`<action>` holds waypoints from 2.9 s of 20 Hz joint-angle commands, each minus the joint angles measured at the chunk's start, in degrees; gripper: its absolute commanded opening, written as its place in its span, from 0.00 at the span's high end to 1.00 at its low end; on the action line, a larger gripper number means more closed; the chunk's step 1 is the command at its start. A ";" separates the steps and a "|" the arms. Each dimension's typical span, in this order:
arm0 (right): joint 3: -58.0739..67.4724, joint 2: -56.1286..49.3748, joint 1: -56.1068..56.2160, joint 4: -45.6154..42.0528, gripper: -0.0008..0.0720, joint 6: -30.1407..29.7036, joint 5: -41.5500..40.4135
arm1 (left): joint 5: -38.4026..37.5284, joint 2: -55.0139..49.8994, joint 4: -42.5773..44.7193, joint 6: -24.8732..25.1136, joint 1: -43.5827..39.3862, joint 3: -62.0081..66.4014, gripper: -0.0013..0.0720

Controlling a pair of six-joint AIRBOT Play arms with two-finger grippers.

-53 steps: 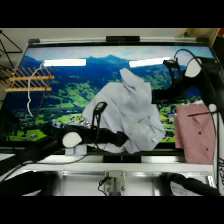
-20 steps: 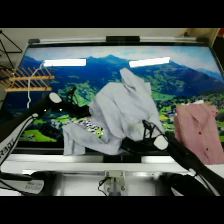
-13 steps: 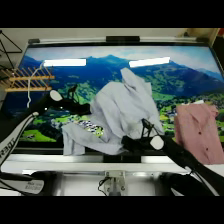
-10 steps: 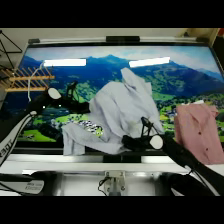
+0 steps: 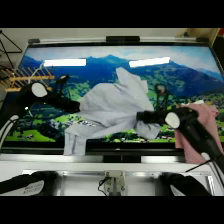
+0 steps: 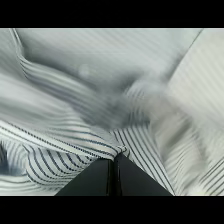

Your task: Fold the shirts.

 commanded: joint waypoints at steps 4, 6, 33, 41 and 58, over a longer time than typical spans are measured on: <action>16.72 -0.98 -4.72 -7.37 0.90 -5.20 -21.88 | -1.07 12.96 -0.22 -10.88 -11.15 -13.22 0.91; 21.05 -2.95 -4.72 -4.74 0.90 -5.20 -25.51 | 4.17 14.62 -7.04 -13.70 -18.60 -19.98 0.91; -1.11 2.80 -4.61 -4.04 0.90 -1.92 18.93 | 11.32 -16.39 -14.62 7.06 -4.83 14.71 0.17; -1.11 2.80 -4.61 -2.67 0.90 -1.88 14.16 | -5.09 -37.20 -14.71 10.16 -4.90 34.23 0.17; 0.61 2.64 -4.98 -4.37 0.90 4.20 -41.99 | 2.45 -34.80 -16.20 7.98 -4.63 48.89 0.91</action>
